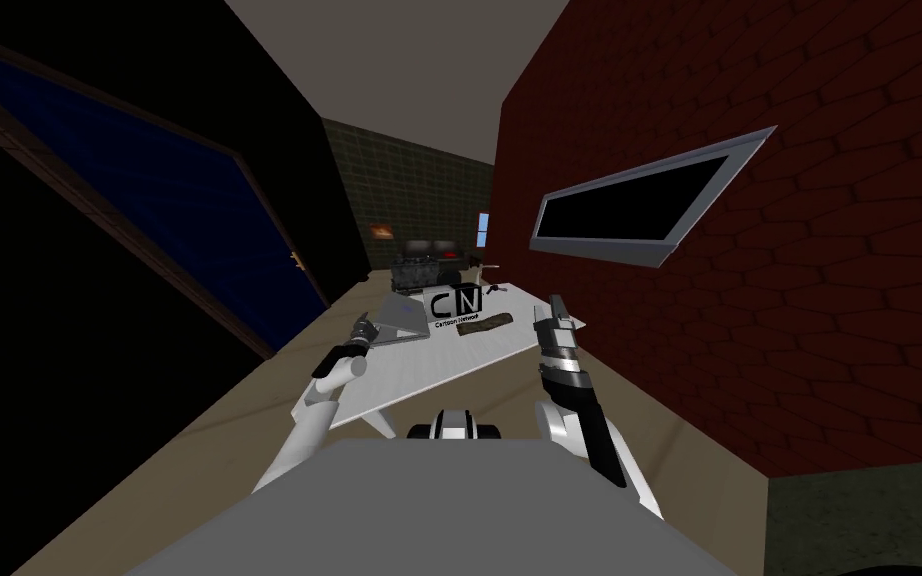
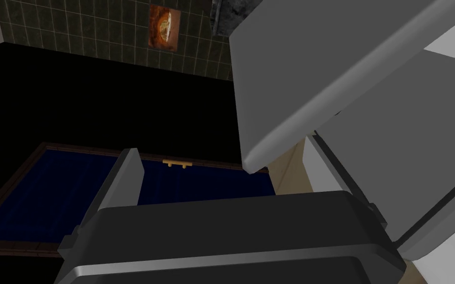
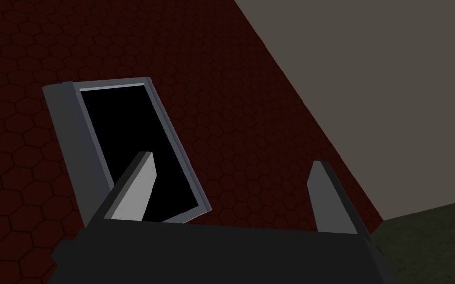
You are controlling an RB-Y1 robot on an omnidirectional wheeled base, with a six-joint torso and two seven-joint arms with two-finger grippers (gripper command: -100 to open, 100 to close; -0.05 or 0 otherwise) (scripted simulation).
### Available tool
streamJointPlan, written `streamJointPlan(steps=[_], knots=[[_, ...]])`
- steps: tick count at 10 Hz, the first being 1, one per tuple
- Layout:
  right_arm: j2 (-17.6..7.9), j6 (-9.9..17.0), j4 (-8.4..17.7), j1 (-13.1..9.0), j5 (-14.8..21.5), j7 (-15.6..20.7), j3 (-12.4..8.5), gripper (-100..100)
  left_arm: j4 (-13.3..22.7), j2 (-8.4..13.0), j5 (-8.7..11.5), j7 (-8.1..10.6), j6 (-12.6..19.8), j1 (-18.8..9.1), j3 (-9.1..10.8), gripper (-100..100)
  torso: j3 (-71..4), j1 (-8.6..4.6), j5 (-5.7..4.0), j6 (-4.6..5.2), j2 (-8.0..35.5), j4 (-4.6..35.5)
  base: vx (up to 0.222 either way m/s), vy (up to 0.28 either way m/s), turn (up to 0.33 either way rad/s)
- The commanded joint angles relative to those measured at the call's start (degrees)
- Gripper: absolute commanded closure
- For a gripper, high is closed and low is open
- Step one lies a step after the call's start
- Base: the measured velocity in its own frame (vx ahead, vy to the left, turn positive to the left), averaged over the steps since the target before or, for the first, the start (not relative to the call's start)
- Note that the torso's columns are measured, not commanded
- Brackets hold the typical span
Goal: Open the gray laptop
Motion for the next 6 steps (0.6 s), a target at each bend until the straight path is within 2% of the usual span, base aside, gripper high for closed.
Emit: streamJointPlan(steps=[1, 6], knots=[[0.00, 0.00, 0.00, 0.00, 0.00, 0.00, 0.00, 0, -0.10, 0.05, 0.04, 0.00, 0.24, 0.00, 0.04, 0, -0.02, 0.06, 0.03, 0.01, -0.03, -0.03, 0.000, 0.000, 0.000], [0.00, 0.00, 0.00, 0.00, 0.00, 0.00, 0.00, 0, 0.01, -0.01, 0.03, -0.01, 0.30, 0.11, 0.01, 0, 0.00, -0.04, -0.03, 0.02, -0.01, 0.03, 0.000, 0.000, 0.000]])
